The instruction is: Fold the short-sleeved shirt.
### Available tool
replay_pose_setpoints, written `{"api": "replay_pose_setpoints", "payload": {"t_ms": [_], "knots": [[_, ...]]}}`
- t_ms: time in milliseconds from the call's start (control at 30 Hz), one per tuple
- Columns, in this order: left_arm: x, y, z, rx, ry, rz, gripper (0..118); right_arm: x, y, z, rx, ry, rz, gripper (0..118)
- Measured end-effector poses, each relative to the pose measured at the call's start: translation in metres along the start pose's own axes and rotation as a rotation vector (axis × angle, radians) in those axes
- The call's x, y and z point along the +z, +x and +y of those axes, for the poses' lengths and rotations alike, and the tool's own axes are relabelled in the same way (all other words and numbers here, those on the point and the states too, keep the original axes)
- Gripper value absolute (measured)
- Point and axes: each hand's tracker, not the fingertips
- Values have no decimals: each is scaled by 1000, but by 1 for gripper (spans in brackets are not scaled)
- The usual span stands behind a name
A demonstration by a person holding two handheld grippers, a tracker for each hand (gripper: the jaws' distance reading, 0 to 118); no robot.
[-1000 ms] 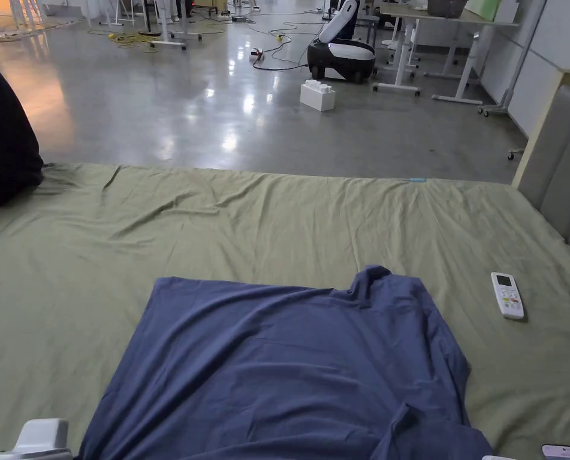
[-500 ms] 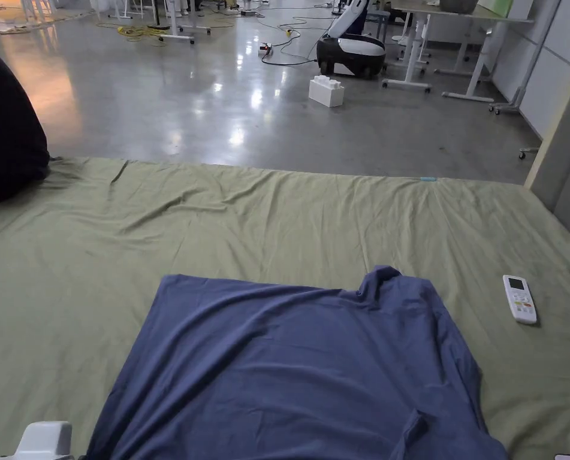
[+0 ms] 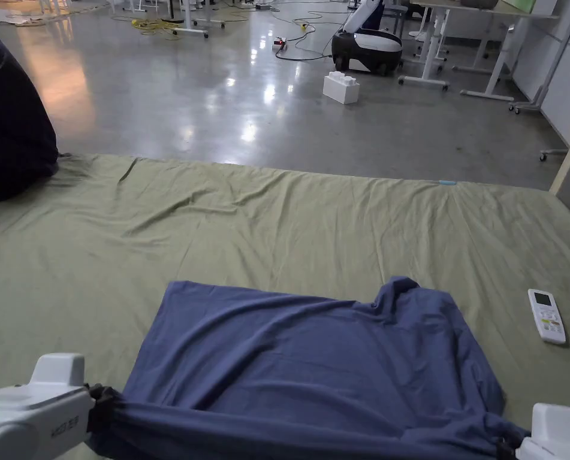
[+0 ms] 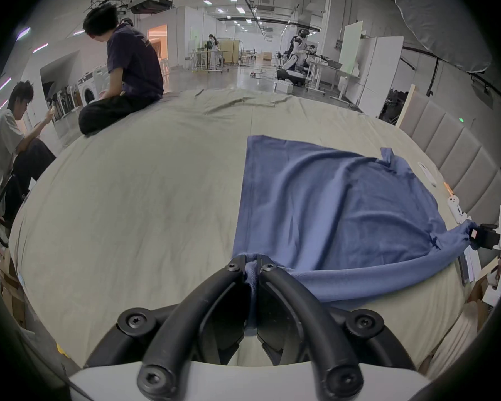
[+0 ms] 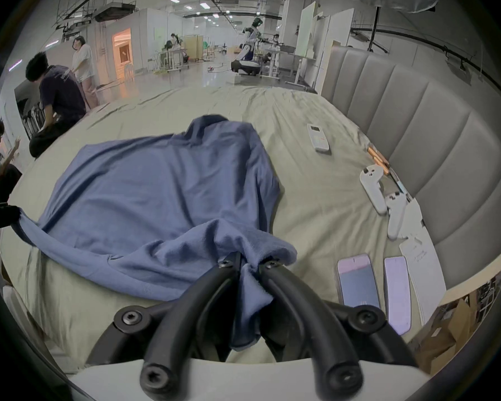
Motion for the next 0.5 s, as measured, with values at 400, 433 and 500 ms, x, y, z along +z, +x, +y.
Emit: {"api": "replay_pose_setpoints", "payload": {"t_ms": [400,433,500], "knots": [[-106,15,57,-50,-41,42,7,-111,-7,59,-39,-78,1,10],[-113,17,58,-63,-51,45,7,-120,-10,60,-30,-94,-4,11],[-130,15,57,-74,-62,46,7,-132,-10,58,-17,-123,-10,11]]}}
